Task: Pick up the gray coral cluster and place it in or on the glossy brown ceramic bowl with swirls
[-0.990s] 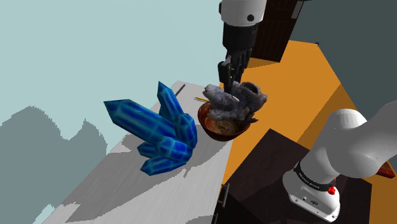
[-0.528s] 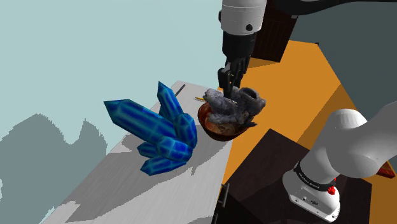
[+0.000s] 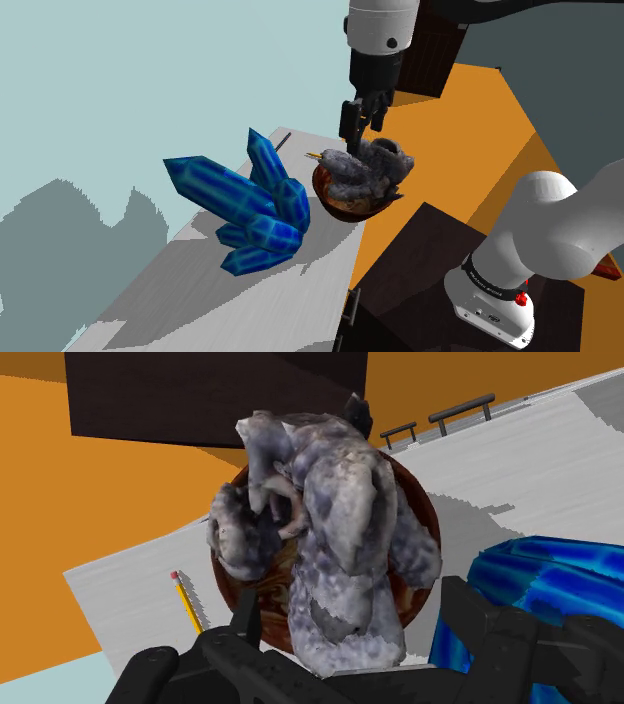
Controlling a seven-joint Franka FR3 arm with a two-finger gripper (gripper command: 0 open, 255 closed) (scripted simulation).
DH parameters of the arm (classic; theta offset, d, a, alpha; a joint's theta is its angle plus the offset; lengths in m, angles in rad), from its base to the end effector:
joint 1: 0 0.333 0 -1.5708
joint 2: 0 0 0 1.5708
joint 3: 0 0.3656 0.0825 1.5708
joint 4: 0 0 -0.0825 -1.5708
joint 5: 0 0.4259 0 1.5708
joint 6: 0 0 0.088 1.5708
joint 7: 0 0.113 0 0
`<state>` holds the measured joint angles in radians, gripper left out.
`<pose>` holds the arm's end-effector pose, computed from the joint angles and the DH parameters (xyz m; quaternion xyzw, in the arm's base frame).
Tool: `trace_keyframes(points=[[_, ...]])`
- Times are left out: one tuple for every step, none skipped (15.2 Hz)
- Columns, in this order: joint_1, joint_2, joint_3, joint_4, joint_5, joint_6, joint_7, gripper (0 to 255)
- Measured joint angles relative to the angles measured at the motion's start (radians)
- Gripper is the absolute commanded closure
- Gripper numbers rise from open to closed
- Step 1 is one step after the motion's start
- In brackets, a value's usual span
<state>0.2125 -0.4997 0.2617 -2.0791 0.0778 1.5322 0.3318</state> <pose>0.3506 0.2199 0.6461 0.9978 0.0541 -0.0197 0.0331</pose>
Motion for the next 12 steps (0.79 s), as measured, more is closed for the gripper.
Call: trace_keyframes(points=[[0.0, 0.0, 0.0, 0.0, 0.0, 0.0, 0.0, 0], [-0.001, 0.006, 0.001, 0.019, -0.001, -0.013, 0.002, 0], [-0.002, 0.011, 0.0, 0.048, -0.003, -0.036, 0.002, 0], [-0.004, 0.016, -0.005, 0.085, -0.006, -0.068, -0.001, 0], [-0.005, 0.027, -0.003, 0.126, -0.007, -0.098, 0.003, 0], [-0.005, 0.034, -0.001, 0.146, -0.008, -0.111, 0.007, 0], [-0.005, 0.039, 0.0, 0.156, -0.008, -0.116, 0.007, 0], [-0.006, 0.044, 0.0, 0.163, -0.009, -0.119, 0.008, 0], [-0.006, 0.046, 0.001, 0.166, -0.009, -0.12, 0.009, 0], [-0.006, 0.047, 0.001, 0.168, -0.01, -0.121, 0.009, 0], [-0.006, 0.047, 0.001, 0.169, -0.01, -0.122, 0.009, 0], [-0.006, 0.048, 0.001, 0.169, -0.01, -0.122, 0.009, 0]])
